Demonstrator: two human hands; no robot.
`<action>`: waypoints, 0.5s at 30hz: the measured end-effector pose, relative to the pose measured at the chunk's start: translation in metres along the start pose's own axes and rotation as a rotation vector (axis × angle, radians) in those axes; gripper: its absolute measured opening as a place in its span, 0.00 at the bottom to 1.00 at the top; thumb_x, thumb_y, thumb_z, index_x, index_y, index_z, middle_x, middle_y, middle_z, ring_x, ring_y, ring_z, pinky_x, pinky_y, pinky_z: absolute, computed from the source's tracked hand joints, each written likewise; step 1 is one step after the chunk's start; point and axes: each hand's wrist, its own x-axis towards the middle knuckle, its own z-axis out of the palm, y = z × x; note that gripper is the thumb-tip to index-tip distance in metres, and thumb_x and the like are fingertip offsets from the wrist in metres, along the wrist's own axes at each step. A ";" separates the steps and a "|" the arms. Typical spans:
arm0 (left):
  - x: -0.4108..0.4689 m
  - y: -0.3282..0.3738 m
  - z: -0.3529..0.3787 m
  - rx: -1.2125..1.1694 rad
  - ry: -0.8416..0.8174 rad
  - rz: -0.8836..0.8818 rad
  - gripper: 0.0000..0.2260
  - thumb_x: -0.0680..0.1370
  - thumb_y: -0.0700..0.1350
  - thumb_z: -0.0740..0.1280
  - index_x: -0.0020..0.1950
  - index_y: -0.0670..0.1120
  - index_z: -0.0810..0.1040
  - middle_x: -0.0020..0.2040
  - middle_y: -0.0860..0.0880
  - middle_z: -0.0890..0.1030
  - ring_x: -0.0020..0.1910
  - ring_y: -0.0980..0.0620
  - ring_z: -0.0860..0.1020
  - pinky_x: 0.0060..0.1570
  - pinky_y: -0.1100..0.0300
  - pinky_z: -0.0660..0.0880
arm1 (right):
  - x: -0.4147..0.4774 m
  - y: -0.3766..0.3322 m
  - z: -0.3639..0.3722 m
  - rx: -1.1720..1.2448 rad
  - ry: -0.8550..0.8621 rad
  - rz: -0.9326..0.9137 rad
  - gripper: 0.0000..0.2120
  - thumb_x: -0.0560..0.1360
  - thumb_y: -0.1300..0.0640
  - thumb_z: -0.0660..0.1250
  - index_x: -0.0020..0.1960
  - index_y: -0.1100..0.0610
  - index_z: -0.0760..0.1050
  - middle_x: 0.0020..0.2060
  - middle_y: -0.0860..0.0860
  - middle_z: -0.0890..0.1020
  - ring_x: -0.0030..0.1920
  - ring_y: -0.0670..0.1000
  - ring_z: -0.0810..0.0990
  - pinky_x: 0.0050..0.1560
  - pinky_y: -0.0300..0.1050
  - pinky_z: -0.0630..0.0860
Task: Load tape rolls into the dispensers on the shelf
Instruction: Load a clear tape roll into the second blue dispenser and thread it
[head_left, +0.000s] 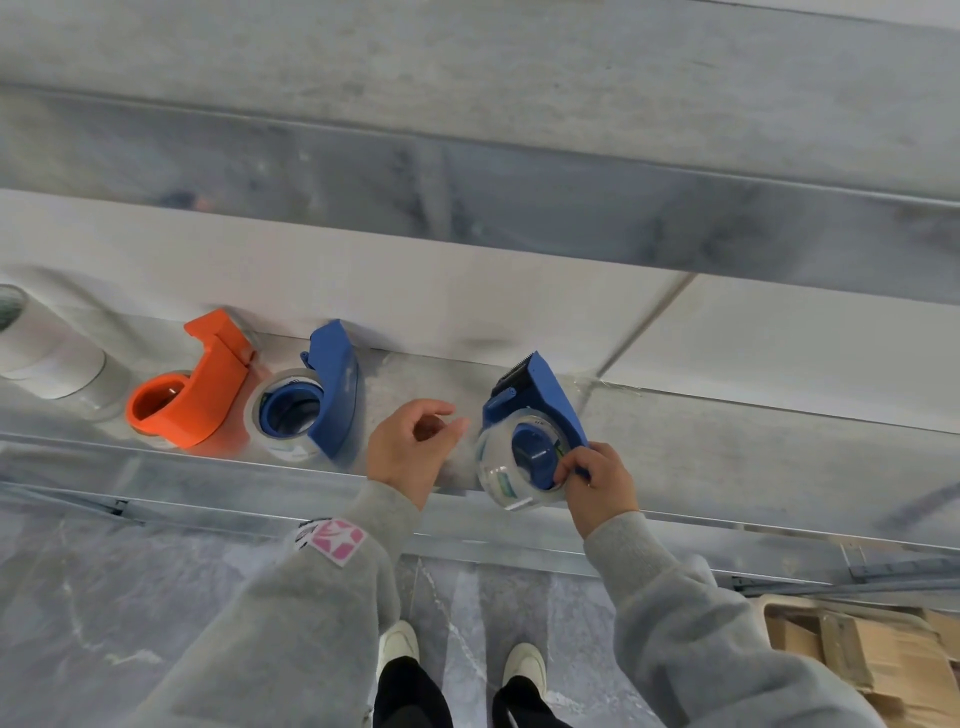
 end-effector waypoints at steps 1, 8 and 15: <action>0.004 0.004 -0.001 0.031 0.048 -0.006 0.08 0.72 0.48 0.73 0.48 0.48 0.80 0.36 0.52 0.77 0.35 0.55 0.74 0.30 0.71 0.71 | 0.001 0.002 -0.001 0.013 0.014 0.007 0.16 0.72 0.72 0.61 0.32 0.55 0.72 0.48 0.52 0.74 0.47 0.51 0.73 0.42 0.31 0.68; 0.003 0.018 -0.007 -0.010 -0.188 -0.359 0.21 0.75 0.62 0.64 0.46 0.43 0.77 0.41 0.46 0.81 0.39 0.48 0.79 0.51 0.49 0.79 | -0.005 0.005 -0.001 0.603 -0.068 0.377 0.16 0.70 0.79 0.56 0.31 0.62 0.70 0.44 0.56 0.77 0.45 0.61 0.79 0.38 0.51 0.83; -0.048 0.029 0.021 -0.361 -0.441 -0.333 0.08 0.75 0.48 0.69 0.50 0.45 0.80 0.44 0.46 0.85 0.41 0.52 0.83 0.42 0.60 0.79 | -0.030 -0.006 0.017 0.848 -0.201 0.455 0.19 0.70 0.80 0.53 0.29 0.62 0.71 0.41 0.60 0.79 0.40 0.59 0.79 0.42 0.56 0.81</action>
